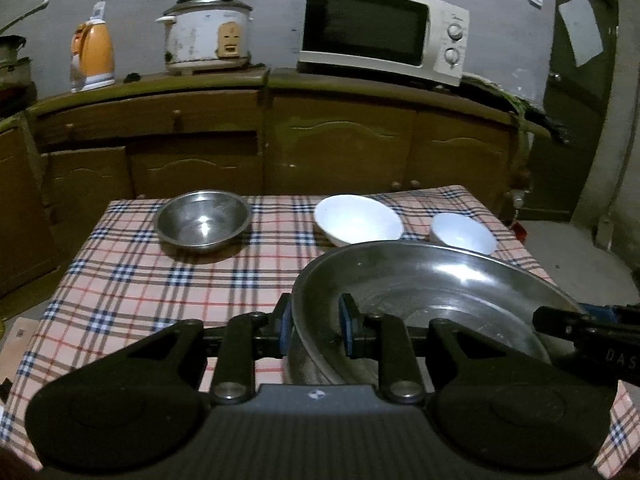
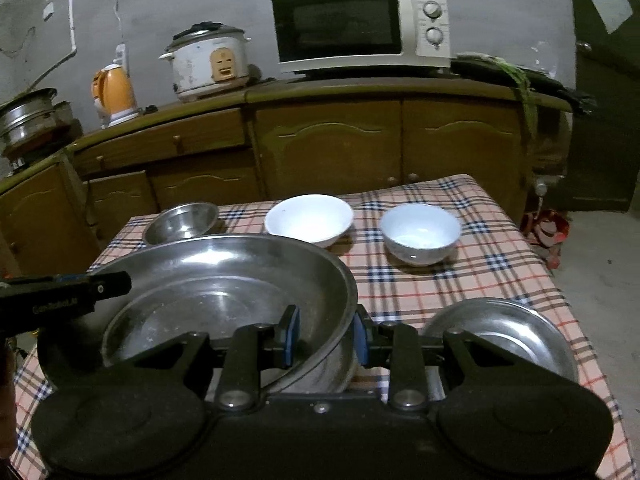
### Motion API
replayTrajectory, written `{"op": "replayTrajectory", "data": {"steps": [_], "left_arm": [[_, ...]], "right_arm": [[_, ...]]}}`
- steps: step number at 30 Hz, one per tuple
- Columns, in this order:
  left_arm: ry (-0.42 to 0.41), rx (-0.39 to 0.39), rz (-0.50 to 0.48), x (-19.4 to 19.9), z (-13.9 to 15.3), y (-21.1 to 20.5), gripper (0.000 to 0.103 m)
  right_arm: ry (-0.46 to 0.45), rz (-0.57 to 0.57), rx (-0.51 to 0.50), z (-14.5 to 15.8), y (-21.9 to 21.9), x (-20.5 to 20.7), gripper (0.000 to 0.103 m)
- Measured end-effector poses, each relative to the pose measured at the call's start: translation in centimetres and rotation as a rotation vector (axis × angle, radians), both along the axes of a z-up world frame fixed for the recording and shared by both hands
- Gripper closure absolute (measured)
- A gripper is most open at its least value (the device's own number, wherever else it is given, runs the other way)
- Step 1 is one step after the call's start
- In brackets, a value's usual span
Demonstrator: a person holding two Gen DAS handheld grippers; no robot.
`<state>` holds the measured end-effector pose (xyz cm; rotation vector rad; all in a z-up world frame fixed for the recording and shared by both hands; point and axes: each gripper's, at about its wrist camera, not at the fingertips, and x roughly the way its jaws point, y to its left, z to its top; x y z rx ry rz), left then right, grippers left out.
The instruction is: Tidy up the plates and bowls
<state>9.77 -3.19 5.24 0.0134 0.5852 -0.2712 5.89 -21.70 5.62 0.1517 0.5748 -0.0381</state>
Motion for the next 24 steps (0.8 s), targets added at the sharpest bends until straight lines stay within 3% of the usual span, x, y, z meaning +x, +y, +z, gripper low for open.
{"op": "replayTrajectory", "data": {"steps": [7, 24], "left_arm": [[-0.001, 0.011, -0.038, -0.1, -0.3, -1.4, 0.079], [0.002, 0.039, 0.014, 1.7, -1.0, -1.3, 0.079]], "right_arm": [[0.003, -0.038, -0.002, -0.1, -1.5, -0.8, 0.067], [-0.022, 0.008, 0.008, -1.8, -1.4, 1.9, 0.067]]}}
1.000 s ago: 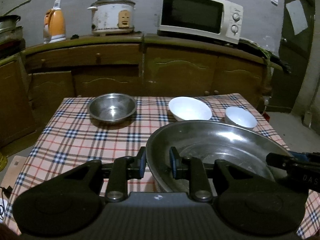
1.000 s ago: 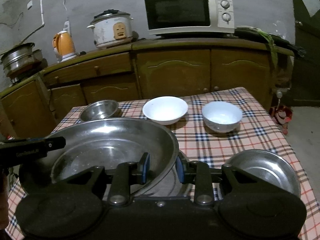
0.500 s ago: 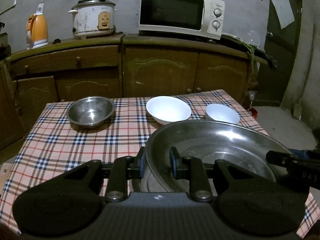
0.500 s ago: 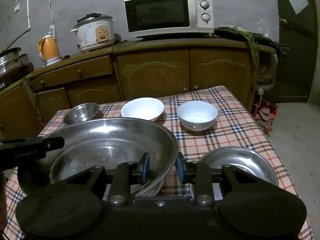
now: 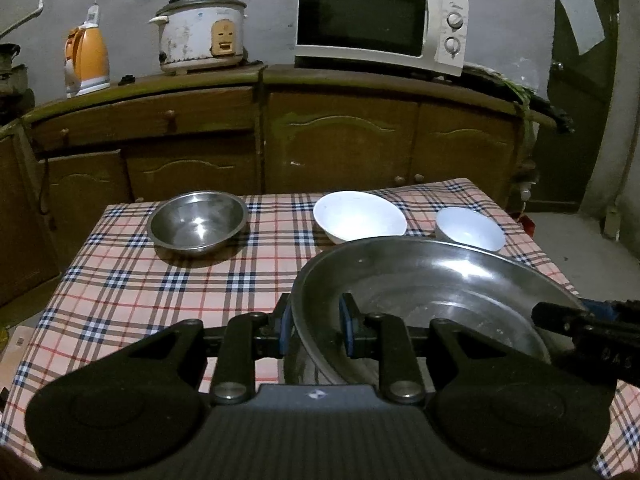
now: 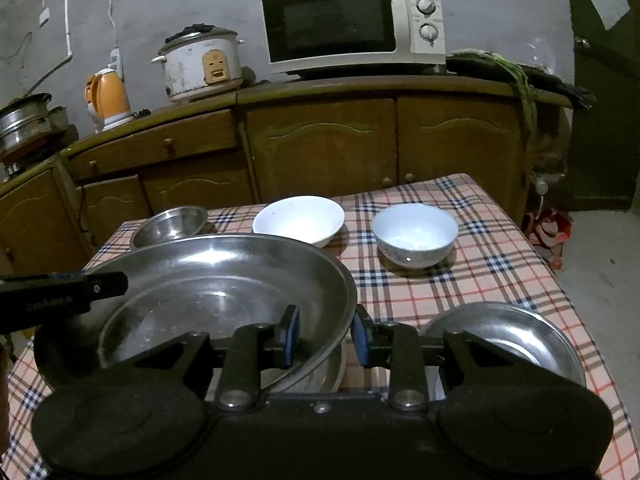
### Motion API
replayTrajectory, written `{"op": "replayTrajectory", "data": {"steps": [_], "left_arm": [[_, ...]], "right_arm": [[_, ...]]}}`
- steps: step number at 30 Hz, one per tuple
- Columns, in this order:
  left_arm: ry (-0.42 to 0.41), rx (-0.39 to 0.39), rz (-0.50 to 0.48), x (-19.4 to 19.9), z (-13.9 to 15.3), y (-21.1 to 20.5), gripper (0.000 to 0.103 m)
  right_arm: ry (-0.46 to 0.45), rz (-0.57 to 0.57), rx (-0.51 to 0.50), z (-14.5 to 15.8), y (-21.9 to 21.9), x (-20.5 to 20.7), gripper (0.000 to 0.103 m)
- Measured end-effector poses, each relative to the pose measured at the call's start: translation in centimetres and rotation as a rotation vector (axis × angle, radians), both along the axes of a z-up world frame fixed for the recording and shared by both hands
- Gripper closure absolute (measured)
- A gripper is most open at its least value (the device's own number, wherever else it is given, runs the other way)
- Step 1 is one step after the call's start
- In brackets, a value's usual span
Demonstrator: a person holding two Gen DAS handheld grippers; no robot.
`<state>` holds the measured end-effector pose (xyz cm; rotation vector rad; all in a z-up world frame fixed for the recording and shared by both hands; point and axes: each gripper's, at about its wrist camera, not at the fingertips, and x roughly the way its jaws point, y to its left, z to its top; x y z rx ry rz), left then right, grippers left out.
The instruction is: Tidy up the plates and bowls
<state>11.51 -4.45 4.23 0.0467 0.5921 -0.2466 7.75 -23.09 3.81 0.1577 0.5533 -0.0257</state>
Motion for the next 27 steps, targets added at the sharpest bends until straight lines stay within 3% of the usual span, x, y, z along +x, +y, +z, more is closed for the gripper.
{"op": "replayTrajectory", "data": {"steps": [27], "left_arm": [[0.093, 0.050, 0.020, 1.9, -3.6, -0.1, 0.079]], "right_arm": [[0.087, 0.021, 0.001, -4.5, 0.0, 3.4, 0.067]]}}
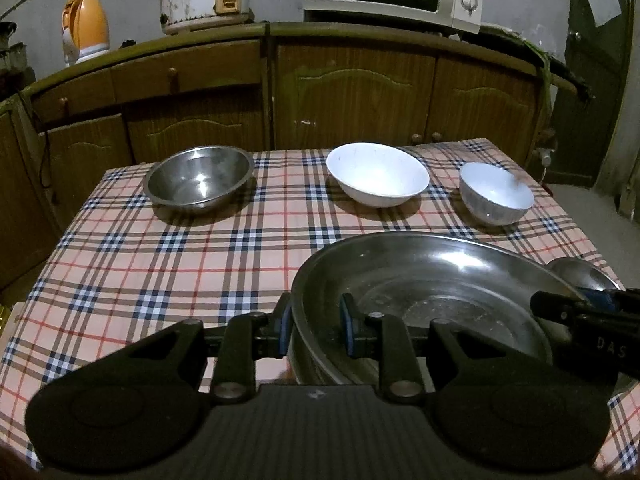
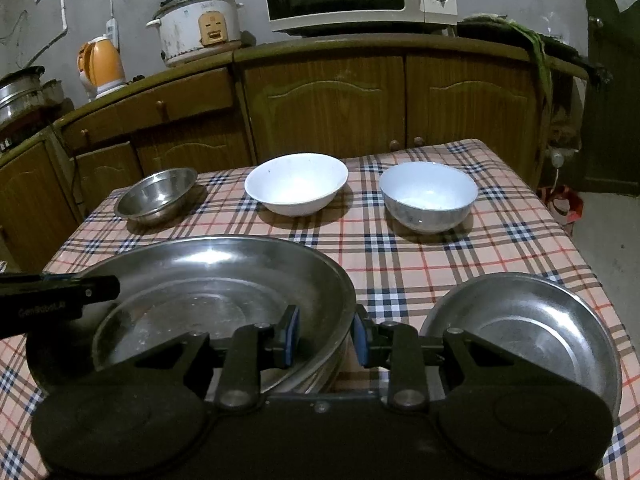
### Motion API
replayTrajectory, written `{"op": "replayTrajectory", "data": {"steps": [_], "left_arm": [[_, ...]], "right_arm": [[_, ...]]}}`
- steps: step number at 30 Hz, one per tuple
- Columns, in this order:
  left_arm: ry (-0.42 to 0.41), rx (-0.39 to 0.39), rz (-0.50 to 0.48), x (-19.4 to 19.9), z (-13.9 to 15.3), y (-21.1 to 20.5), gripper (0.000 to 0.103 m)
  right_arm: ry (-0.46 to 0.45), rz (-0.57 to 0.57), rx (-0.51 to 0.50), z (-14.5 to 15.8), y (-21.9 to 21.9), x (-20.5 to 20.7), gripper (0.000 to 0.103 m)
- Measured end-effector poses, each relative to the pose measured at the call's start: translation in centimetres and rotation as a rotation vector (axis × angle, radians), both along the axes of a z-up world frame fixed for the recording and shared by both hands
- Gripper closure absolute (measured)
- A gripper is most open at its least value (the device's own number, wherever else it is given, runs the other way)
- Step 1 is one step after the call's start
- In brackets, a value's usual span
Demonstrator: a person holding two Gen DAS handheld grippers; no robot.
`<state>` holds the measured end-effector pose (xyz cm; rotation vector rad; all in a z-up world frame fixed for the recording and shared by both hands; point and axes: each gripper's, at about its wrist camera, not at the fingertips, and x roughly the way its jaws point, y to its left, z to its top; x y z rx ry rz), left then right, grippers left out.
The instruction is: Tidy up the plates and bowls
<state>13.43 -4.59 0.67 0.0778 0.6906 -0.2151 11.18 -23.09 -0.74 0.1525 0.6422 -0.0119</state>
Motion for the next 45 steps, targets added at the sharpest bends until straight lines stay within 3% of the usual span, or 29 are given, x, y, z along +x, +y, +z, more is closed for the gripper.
{"op": "replayTrajectory", "data": {"steps": [45], "left_arm": [[0.125, 0.046, 0.022, 2.2, -5.1, -0.1, 0.077]], "right_arm": [[0.105, 0.016, -0.058, -4.5, 0.5, 3.6, 0.067]]}}
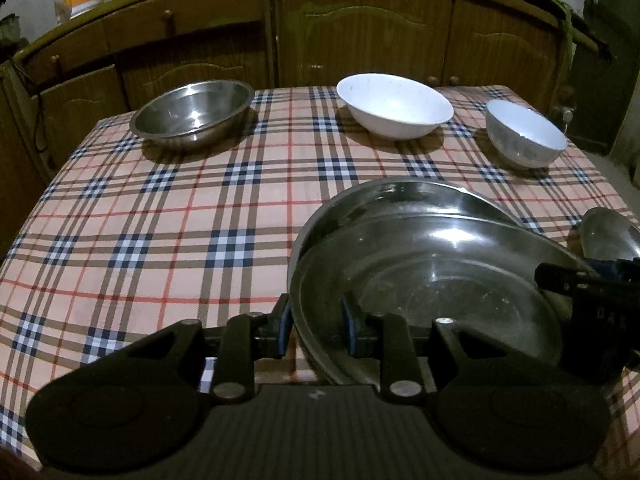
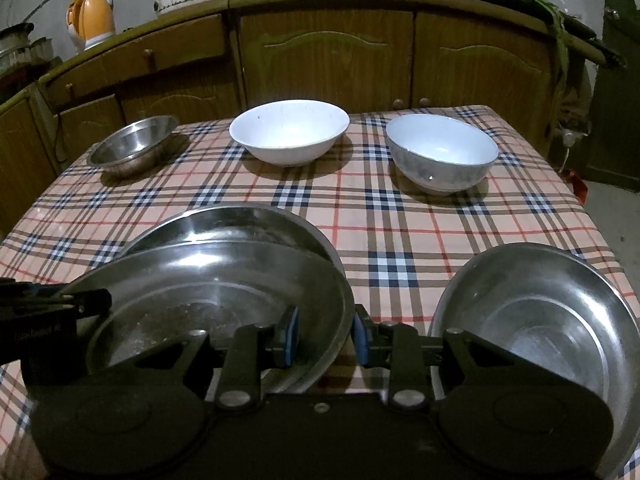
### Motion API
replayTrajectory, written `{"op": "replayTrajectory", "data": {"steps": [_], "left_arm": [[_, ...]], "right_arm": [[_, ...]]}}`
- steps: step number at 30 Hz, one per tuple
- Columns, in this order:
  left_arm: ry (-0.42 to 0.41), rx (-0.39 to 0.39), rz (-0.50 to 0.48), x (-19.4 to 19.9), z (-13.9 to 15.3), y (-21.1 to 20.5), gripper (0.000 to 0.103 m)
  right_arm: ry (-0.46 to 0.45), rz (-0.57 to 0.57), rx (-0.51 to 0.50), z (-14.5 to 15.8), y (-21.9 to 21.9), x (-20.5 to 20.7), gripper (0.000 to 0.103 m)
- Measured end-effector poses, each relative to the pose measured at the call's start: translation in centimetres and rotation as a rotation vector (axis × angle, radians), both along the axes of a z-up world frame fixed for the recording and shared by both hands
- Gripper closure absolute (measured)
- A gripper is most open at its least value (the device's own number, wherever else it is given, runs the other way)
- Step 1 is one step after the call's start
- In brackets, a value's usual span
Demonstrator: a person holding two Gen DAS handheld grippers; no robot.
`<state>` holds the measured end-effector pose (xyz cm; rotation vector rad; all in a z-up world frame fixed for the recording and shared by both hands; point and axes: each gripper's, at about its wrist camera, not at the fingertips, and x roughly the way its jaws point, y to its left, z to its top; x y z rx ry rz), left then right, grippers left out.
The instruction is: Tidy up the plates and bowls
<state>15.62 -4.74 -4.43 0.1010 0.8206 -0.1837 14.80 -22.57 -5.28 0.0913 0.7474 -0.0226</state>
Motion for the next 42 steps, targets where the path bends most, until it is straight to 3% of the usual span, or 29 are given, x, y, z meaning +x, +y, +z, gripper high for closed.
{"op": "replayTrajectory", "data": {"steps": [17, 22, 26, 37, 42], "left_arm": [[0.021, -0.012, 0.020, 0.8, -1.0, 0.4, 0.073], [0.000, -0.024, 0.027, 0.6, -0.4, 0.8, 0.062], [-0.021, -0.025, 0.022, 0.1, 0.4, 1.2, 0.060], [-0.059, -0.017, 0.034, -1.6, 1.7, 2.8, 0.049], [-0.061, -0.025, 0.049, -1.8, 1.9, 3.4, 0.049]], "right_arm": [[0.009, 0.006, -0.009, -0.9, 0.2, 1.0, 0.063], [-0.015, -0.002, -0.018, -0.2, 0.1, 0.6, 0.055], [-0.056, 0.010, -0.016, 1.2, 0.1, -0.6, 0.053], [-0.079, 0.301, 0.031, 2.6, 3.9, -6.5, 0.046], [-0.069, 0.394, -0.037, 2.1, 6.2, -7.8, 0.043]]}}
